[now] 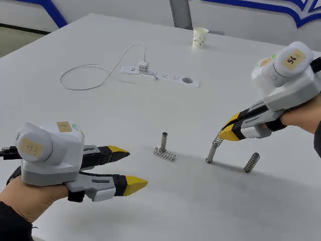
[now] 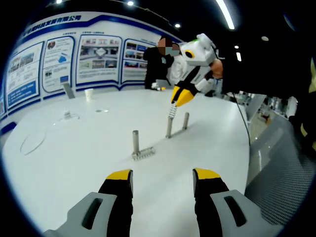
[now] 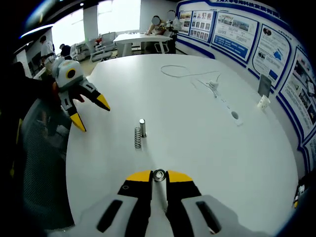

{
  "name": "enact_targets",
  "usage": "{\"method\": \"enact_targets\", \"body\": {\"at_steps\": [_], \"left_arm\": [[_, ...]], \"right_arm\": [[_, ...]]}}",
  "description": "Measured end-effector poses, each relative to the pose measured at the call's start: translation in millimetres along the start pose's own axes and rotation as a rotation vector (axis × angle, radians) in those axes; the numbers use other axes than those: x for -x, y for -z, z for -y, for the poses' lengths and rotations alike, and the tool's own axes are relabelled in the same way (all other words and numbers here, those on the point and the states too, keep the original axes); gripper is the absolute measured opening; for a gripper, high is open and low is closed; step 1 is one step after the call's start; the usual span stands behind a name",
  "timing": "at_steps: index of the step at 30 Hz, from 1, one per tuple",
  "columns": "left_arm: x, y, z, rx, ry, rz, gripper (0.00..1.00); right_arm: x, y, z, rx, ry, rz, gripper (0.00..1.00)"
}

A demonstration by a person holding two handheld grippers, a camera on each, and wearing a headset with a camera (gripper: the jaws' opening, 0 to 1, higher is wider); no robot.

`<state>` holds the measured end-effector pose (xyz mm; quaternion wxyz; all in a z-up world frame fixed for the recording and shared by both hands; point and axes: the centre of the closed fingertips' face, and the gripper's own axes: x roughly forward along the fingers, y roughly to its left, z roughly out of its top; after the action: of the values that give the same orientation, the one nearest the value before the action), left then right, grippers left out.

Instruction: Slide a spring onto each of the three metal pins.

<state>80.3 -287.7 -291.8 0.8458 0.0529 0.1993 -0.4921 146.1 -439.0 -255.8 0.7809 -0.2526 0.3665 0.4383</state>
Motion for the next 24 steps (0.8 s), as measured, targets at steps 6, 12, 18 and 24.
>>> {"method": "enact_targets", "body": {"at_steps": [6,12,18,24], "left_arm": [[0.0,0.1,0.1,0.0,-0.001,0.0,0.5],[-0.4,0.3,0.7,0.0,0.001,-0.002,0.5],[-0.2,0.6,0.4,0.001,0.0,-0.002,0.5],[-0.1,1.1,0.3,0.0,0.001,-0.006,0.5]], "right_arm": [[-4.5,1.7,-0.8,-0.003,-0.008,-0.016,0.12],[-10.0,3.1,-0.4,-0.017,-0.017,-0.035,0.12],[-15.4,6.0,0.4,-0.032,-0.024,-0.06,0.12],[-22.2,7.4,0.3,-0.041,-0.03,-0.08,0.12]]}}
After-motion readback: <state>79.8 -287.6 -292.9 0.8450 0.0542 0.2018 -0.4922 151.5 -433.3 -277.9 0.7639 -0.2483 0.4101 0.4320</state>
